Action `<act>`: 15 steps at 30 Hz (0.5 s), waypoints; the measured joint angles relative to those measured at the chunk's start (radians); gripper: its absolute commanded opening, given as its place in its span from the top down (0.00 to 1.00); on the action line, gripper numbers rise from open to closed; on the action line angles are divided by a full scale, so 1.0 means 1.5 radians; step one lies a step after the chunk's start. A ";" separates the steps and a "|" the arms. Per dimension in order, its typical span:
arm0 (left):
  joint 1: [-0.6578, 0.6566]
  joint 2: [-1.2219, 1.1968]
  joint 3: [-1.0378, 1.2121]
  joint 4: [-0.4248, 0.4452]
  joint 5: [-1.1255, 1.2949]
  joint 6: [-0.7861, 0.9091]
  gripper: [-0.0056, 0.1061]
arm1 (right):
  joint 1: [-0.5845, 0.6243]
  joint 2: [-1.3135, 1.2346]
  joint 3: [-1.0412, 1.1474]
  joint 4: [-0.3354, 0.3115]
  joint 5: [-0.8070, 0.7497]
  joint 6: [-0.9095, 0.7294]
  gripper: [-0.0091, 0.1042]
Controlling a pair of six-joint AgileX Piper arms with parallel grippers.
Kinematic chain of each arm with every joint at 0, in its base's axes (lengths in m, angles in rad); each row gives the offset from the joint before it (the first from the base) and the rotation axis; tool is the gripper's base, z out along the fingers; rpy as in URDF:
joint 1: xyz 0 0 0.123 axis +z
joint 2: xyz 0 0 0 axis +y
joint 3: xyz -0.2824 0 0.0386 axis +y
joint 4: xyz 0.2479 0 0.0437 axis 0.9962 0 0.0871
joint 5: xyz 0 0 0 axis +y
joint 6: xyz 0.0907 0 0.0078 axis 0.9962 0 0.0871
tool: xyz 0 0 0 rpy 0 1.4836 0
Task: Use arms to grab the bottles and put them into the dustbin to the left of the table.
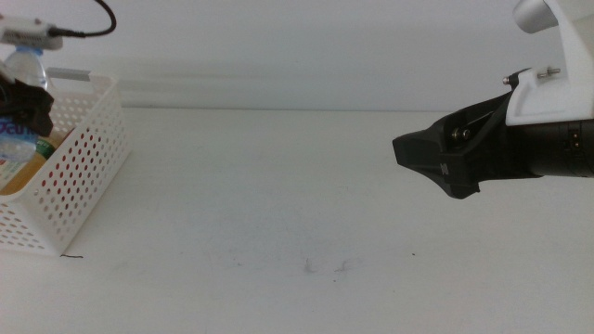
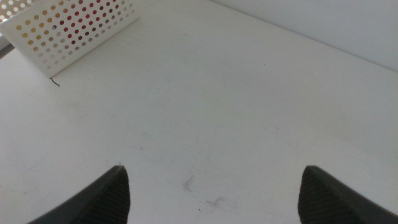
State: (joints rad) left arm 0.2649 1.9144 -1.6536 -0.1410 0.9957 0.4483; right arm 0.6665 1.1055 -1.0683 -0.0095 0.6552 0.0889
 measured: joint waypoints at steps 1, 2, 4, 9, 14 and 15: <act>0.002 0.009 0.000 0.000 -0.003 0.000 0.90 | 0.000 0.000 0.000 0.000 0.000 0.000 0.12; 0.002 0.016 0.000 0.001 -0.005 0.000 0.87 | 0.000 0.000 0.000 0.000 0.000 0.000 0.12; 0.002 0.034 0.000 0.001 -0.008 0.003 0.77 | 0.000 0.000 0.000 0.000 0.000 0.000 0.12; 0.002 0.066 0.000 0.000 -0.009 0.005 0.36 | 0.000 0.000 0.000 0.000 0.000 0.000 0.12; 0.002 0.061 -0.003 0.014 -0.016 -0.003 0.11 | 0.000 0.000 0.000 0.000 0.000 0.000 0.12; 0.002 0.054 -0.003 0.019 -0.011 -0.011 0.11 | 0.000 0.000 0.000 0.000 0.000 0.000 0.12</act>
State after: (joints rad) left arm 0.2685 1.9948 -1.6581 -0.1119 0.9785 0.4311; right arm 0.6665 1.1055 -1.0683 -0.0095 0.6552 0.0889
